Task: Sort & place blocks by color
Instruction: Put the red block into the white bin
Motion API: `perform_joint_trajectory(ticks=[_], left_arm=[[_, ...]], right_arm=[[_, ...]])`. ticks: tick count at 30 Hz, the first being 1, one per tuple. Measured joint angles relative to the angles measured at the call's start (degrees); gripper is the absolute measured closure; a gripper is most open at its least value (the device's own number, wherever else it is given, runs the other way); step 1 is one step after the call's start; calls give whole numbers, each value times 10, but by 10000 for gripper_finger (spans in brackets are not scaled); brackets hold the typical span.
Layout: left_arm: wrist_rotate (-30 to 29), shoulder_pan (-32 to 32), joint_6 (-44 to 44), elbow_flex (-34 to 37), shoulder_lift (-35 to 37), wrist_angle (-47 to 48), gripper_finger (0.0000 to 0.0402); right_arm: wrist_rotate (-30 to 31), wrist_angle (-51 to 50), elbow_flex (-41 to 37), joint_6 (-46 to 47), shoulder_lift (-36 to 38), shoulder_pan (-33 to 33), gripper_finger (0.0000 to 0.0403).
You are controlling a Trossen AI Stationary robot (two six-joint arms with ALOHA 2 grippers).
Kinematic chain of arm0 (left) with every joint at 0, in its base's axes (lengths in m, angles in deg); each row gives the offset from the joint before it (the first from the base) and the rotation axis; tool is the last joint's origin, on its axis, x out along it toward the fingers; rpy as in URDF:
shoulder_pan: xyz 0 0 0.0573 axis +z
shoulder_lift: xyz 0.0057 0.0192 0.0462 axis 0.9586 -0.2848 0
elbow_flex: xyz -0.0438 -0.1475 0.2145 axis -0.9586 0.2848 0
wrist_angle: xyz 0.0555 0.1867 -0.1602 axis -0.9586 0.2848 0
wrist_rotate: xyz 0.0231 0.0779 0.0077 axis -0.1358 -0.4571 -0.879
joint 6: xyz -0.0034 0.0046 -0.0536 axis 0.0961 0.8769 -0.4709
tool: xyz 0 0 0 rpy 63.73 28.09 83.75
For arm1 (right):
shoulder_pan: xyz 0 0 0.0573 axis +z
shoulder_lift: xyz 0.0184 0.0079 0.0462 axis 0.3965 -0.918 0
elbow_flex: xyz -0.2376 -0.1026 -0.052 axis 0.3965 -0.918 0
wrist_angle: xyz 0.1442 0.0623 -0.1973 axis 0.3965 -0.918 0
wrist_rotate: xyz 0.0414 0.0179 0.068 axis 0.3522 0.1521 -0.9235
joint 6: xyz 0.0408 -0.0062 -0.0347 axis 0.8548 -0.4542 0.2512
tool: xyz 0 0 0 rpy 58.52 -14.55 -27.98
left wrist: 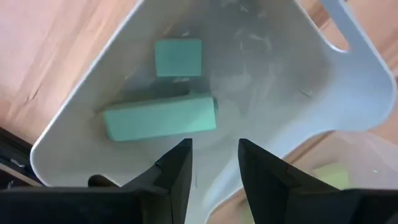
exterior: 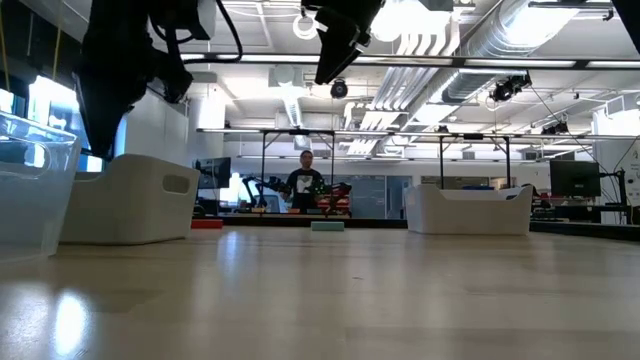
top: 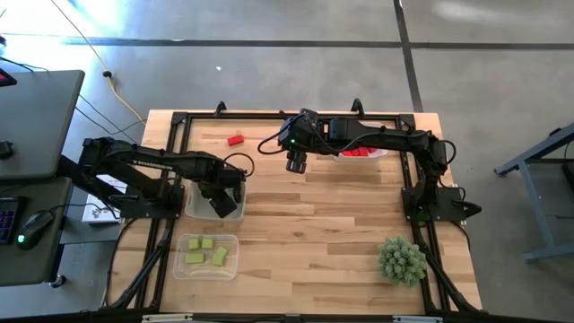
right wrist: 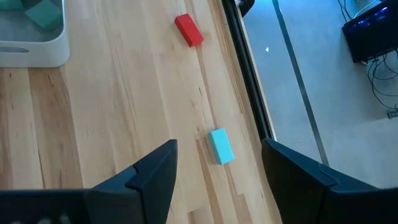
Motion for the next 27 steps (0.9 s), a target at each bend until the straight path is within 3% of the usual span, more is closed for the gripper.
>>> perform_joint_trajectory(ticks=[12, 23, 27], left_arm=[[-98, 48, 38, 0, 52, -67, 284], [-107, 218, 204, 0, 73, -205, 284], [-70, 287, 254, 0, 73, -259, 284]], right_arm=[[0, 1, 0, -1, 0, -1, 181], [0, 5, 0, 0, 0, -24, 181], [0, 5, 0, 2, 0, -38, 181]])
